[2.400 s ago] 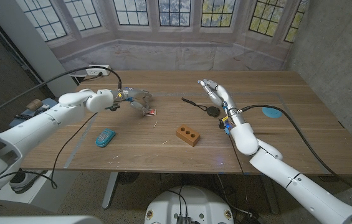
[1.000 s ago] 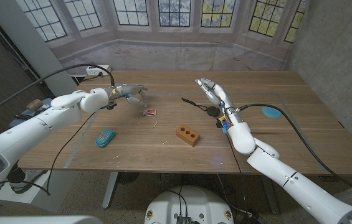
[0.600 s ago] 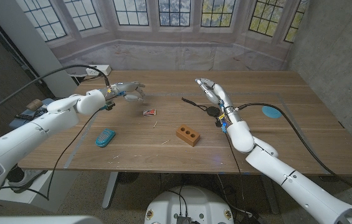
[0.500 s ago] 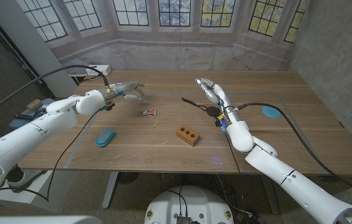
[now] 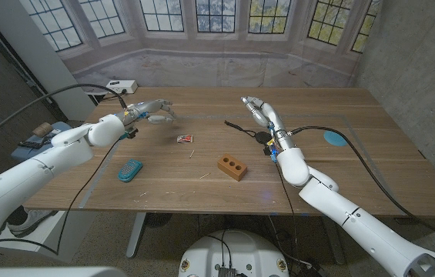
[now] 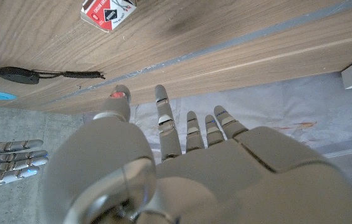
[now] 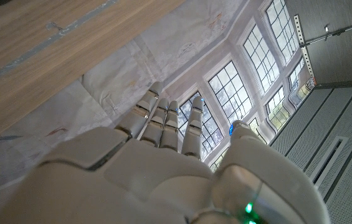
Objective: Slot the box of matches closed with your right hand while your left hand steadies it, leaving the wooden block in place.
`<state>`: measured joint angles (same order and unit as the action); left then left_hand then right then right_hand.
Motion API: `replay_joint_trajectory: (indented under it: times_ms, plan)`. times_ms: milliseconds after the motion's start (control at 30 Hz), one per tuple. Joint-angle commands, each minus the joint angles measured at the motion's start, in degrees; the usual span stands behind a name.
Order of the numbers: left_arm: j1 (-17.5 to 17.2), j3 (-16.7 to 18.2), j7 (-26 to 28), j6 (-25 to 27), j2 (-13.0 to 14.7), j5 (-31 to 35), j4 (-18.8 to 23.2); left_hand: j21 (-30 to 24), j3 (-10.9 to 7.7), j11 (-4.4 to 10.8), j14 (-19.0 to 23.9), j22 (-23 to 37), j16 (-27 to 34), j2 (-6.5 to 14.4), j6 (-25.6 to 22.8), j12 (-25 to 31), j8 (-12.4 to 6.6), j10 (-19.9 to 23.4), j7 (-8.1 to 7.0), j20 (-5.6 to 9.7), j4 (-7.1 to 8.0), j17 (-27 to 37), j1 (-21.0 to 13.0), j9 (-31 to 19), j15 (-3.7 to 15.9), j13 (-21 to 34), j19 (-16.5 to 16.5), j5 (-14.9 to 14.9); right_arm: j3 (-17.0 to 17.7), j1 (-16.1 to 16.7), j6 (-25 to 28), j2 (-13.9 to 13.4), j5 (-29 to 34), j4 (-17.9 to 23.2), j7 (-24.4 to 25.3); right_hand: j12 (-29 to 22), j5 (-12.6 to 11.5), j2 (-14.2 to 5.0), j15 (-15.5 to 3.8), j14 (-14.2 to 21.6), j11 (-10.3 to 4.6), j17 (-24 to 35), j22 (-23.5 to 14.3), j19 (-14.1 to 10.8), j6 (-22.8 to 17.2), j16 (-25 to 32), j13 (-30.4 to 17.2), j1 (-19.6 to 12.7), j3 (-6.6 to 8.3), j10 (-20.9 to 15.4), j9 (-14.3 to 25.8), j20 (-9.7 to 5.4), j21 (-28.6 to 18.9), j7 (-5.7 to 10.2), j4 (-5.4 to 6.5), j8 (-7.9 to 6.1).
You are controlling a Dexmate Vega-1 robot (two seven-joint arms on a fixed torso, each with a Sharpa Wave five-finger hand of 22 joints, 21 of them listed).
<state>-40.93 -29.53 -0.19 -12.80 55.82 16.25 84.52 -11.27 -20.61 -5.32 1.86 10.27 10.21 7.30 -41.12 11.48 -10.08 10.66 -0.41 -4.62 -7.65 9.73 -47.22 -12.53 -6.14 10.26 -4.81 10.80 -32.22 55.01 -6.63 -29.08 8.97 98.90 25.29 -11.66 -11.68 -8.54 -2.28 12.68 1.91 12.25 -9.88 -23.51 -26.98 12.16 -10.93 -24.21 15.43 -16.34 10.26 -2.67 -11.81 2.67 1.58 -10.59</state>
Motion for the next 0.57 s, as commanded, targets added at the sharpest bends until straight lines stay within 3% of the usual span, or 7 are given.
replay_joint_trajectory:
  times_ms: [33,267,567]
  plan:
    - [-1.9,1.8,2.8,-1.9,-0.9,-5.1,-2.0,-0.5,-0.06,-0.27,0.0,0.2,0.2,0.2,1.0,0.1,0.04,0.1,0.1,-0.06,0.55,0.2,0.9,0.0,-0.4,0.2,-0.3,0.3,-0.4,-1.0,2.6,0.6,-0.6,0.0,0.5,-0.1,0.2,0.04,-0.41,0.3,-0.39,-0.1,-0.2,-0.5,0.3,-0.1,-0.1,-0.5,0.35,-0.4,0.2,-0.11,0.1,0.07,-0.28,0.27]
    - [-2.4,2.2,3.8,-2.3,-1.4,-6.4,-2.2,-0.6,-0.28,-0.18,0.4,0.3,0.2,0.9,4.5,0.2,0.46,0.3,-0.19,-0.09,0.71,0.1,1.6,0.0,-0.47,0.2,-0.4,0.8,-0.3,-1.6,3.1,0.5,-2.0,-0.2,0.1,-0.1,0.3,0.05,-0.49,0.3,-0.51,0.0,-0.2,-0.6,1.1,-0.1,-0.1,-0.4,0.46,-0.6,0.2,-0.07,0.1,0.21,-0.38,0.42]
    - [-3.6,2.6,4.6,-1.3,-1.5,-7.2,-0.6,-0.6,-0.37,-0.16,0.4,0.3,0.2,1.0,5.4,0.2,0.37,0.3,-0.42,-0.1,0.65,0.1,1.7,0.1,-0.53,0.3,-0.4,0.9,-0.4,-2.5,3.4,0.4,-3.4,-1.2,-0.7,0.0,0.3,0.01,-0.48,0.3,-0.38,0.0,-0.2,-0.7,1.4,-0.1,-0.1,-0.5,0.63,-0.6,0.2,-0.04,0.1,0.22,-0.53,0.35]
